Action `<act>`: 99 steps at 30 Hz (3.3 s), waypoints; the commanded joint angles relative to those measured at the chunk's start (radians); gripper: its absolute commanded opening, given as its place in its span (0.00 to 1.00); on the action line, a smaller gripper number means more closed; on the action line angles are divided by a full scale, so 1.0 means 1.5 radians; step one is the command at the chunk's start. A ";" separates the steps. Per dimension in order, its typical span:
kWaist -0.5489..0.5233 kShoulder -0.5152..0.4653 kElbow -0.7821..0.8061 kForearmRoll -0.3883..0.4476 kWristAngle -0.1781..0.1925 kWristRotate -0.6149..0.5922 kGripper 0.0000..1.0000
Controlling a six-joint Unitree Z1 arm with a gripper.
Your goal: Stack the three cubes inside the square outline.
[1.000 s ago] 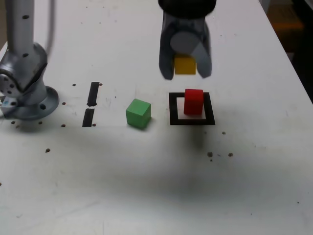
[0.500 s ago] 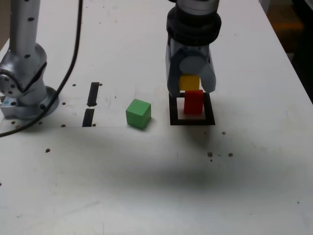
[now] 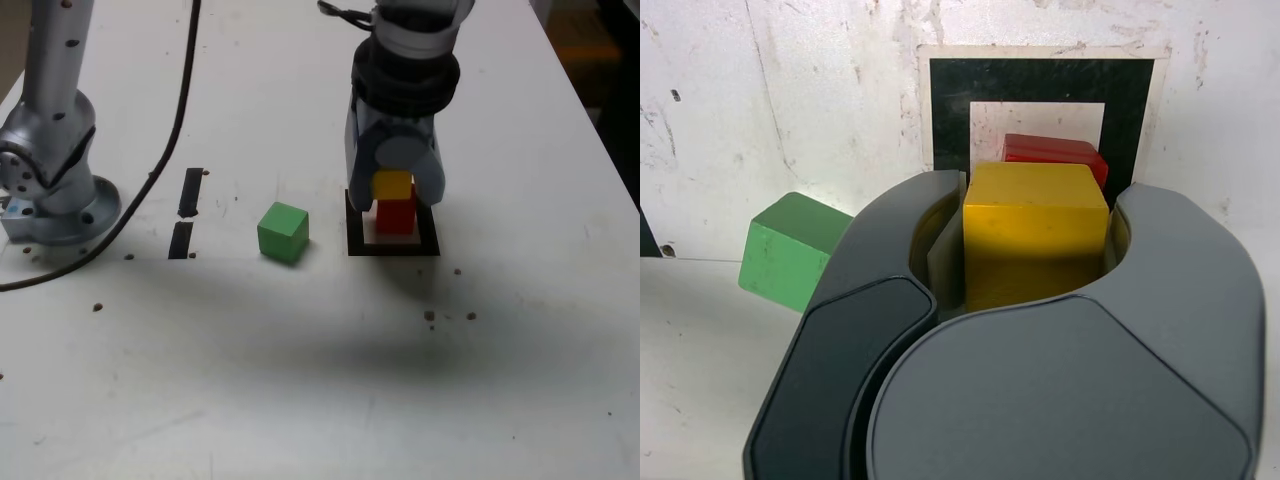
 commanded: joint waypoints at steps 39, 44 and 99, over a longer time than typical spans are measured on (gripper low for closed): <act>-0.040 -0.123 -0.012 0.132 0.021 0.072 1.00; -0.058 -0.160 0.065 0.106 -0.004 0.121 1.00; -0.141 -0.239 0.196 0.071 0.076 0.049 0.19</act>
